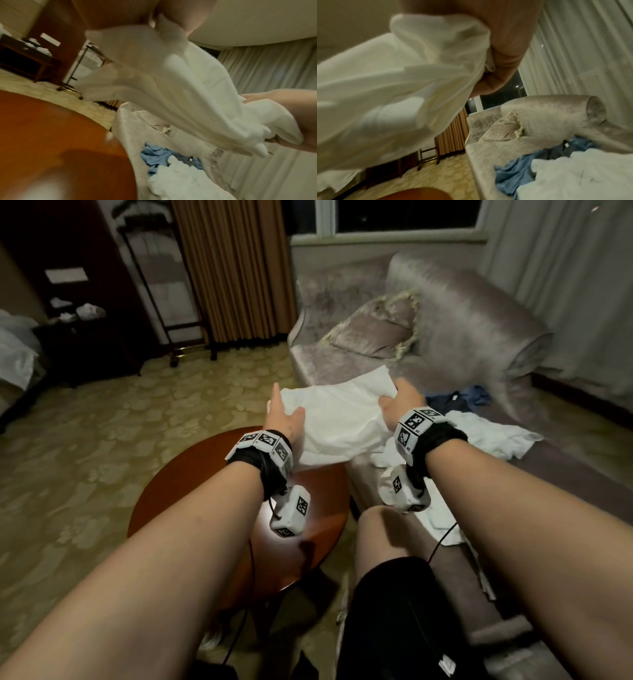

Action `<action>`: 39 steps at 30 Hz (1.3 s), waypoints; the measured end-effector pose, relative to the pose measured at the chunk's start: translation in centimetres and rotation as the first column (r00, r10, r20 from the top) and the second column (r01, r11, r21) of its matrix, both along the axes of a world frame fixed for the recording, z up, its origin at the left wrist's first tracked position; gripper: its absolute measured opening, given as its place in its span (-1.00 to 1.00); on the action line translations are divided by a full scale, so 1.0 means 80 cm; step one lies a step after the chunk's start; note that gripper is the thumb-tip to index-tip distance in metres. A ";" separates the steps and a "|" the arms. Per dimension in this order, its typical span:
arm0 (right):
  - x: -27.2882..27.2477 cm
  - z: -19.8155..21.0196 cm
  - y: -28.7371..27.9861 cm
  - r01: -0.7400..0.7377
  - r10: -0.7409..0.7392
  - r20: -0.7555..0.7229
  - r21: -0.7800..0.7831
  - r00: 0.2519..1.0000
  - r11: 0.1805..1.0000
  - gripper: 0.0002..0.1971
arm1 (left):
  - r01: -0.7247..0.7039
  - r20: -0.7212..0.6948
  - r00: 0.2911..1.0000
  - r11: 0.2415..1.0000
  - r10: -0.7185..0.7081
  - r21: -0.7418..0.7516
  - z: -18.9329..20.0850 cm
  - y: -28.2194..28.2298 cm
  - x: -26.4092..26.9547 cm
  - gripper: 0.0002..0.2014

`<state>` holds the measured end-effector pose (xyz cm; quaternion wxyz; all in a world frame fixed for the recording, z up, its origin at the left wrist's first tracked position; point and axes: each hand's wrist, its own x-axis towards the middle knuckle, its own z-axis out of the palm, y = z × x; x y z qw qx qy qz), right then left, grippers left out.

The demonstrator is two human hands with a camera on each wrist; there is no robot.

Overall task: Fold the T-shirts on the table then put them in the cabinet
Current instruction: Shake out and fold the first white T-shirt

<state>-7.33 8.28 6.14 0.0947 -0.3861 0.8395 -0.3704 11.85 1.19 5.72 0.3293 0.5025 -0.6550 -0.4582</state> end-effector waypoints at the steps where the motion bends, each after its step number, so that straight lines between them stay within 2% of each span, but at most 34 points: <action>1: -0.013 0.010 0.017 0.029 -0.029 -0.022 -0.005 0.999 1.000 -0.86 | 0.047 0.010 0.999 0.999 -0.046 -0.028 0.007 0.009 -0.016 -0.36; 3: -0.038 0.026 0.049 0.080 -0.081 -0.063 -0.018 0.995 0.997 -0.91 | 0.138 0.030 0.990 0.988 -0.137 -0.066 0.018 0.028 -0.045 -0.44; 8: -0.107 0.038 0.147 0.213 -0.208 -0.146 0.027 0.967 0.977 -0.77 | 0.345 -0.039 0.937 0.938 -0.347 -0.036 0.012 0.090 -0.129 -0.55; 10: -0.128 0.035 0.185 0.286 -0.270 -0.166 0.083 0.948 0.955 -0.74 | 0.411 0.025 0.912 0.912 -0.411 -0.016 0.005 0.113 -0.163 -0.61; 15: -0.188 0.013 0.269 0.407 -0.387 -0.136 0.174 0.912 0.897 -0.71 | 0.544 0.119 0.825 0.834 -0.552 0.097 -0.005 0.182 -0.238 -0.53; 22: -0.246 -0.030 0.339 0.473 -0.466 -0.094 0.277 0.880 0.837 -0.75 | 0.616 0.184 0.740 0.762 -0.647 0.200 -0.047 0.264 -0.300 -0.44; 25: -0.262 -0.053 0.343 0.464 -0.460 -0.098 0.332 0.883 0.821 -0.78 | 0.682 0.307 0.639 0.704 -0.705 0.197 -0.067 0.279 -0.308 -0.41; 28: -0.275 -0.081 0.341 0.463 -0.456 -0.125 0.425 0.881 0.778 -0.68 | 0.750 0.512 0.462 0.627 -0.724 0.210 -0.085 0.286 -0.307 -0.33; 30: -0.272 -0.094 0.336 0.443 -0.445 -0.113 0.463 0.888 0.768 -0.57 | 0.758 0.724 0.324 0.625 -0.609 0.186 -0.094 0.285 -0.306 -0.29; 31: -0.271 -0.101 0.332 0.396 -0.407 -0.095 0.508 0.908 0.765 -0.55 | 0.752 0.811 0.292 0.645 -0.507 0.132 -0.096 0.284 -0.306 -0.30; 32: -0.269 -0.107 0.327 0.328 -0.351 -0.074 0.573 0.933 0.751 -0.55 | 0.757 0.856 0.289 0.650 -0.429 0.070 -0.098 0.282 -0.307 -0.32; 34: -0.277 -0.128 0.313 0.236 -0.293 -0.022 0.654 0.956 0.719 -0.46 | 0.789 0.861 0.305 0.614 -0.407 0.011 -0.101 0.284 -0.314 -0.33; 35: -0.293 -0.152 0.304 0.196 -0.279 0.019 0.667 0.960 0.719 -0.33 | 0.802 0.850 0.309 0.597 -0.427 0.009 -0.105 0.287 -0.318 -0.30; 37: -0.300 -0.179 0.296 0.132 -0.228 0.033 0.732 0.973 0.669 0.04 | 0.797 0.811 0.351 0.605 -0.468 0.004 -0.112 0.292 -0.324 -0.25; 38: -0.282 -0.171 0.298 0.097 -0.205 0.053 0.748 0.977 0.656 0.13 | 0.790 0.790 0.371 0.613 -0.488 0.007 -0.118 0.291 -0.326 -0.23; 39: -0.268 -0.169 0.301 0.061 -0.187 0.079 0.762 0.979 0.645 0.12 | 0.792 0.783 0.367 0.611 -0.501 0.020 -0.124 0.289 -0.326 -0.20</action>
